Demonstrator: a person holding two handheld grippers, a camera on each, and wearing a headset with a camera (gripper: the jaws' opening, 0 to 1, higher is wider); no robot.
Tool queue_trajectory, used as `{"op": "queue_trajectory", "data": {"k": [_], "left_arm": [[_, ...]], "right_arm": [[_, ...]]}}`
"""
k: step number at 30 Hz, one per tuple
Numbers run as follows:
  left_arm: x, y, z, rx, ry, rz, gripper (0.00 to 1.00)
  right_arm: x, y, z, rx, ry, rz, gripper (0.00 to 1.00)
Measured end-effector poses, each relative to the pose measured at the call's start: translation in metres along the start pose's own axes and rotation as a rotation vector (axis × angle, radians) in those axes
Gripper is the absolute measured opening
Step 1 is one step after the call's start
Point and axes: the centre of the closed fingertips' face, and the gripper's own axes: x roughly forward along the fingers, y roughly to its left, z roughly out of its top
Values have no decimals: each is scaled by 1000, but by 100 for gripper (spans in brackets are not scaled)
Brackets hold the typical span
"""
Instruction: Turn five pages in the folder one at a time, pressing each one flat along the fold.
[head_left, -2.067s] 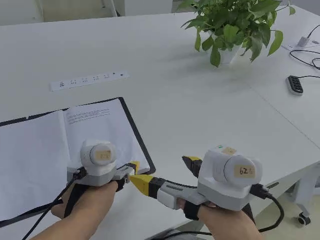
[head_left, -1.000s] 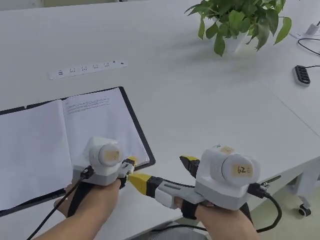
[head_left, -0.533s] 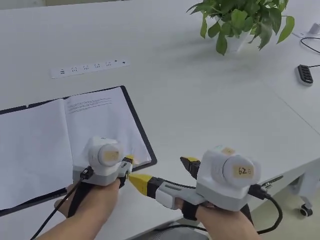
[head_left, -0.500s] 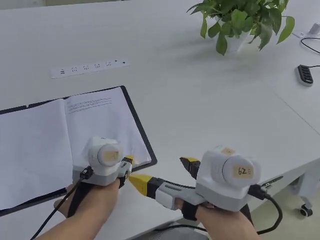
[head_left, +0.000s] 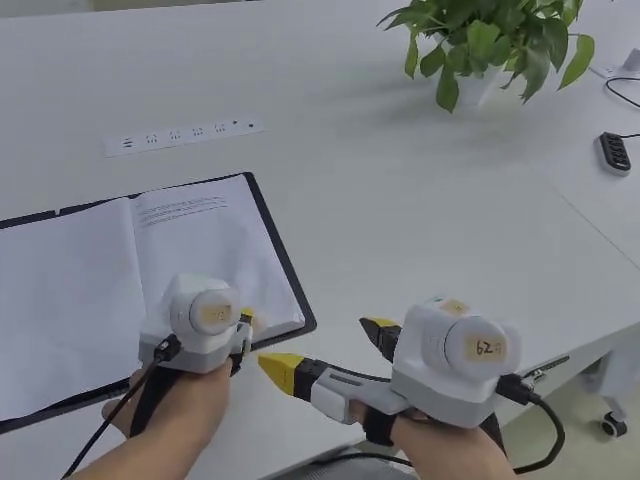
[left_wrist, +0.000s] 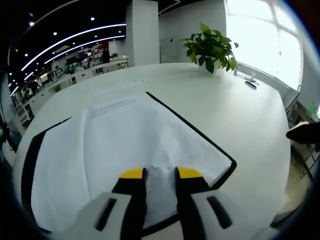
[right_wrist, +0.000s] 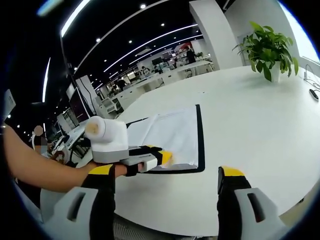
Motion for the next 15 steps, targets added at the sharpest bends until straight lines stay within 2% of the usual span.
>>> {"op": "queue_trajectory", "data": {"k": [2,8,13,15], "left_arm": [[1,2,-1,5,2,-1,19],[1,3,-1,-36,2,-8,17],[3,14,-1,-81,11,4,6],[3,13,-2,-79,14,-3,6]], "right_arm": [[2,0,1,-4,-1,3,84],[16,-3,9,-29,-5,22,78],[39,-4,17,-43,-2,70,72],[46,-5,20,-44,-3,80,71]]}}
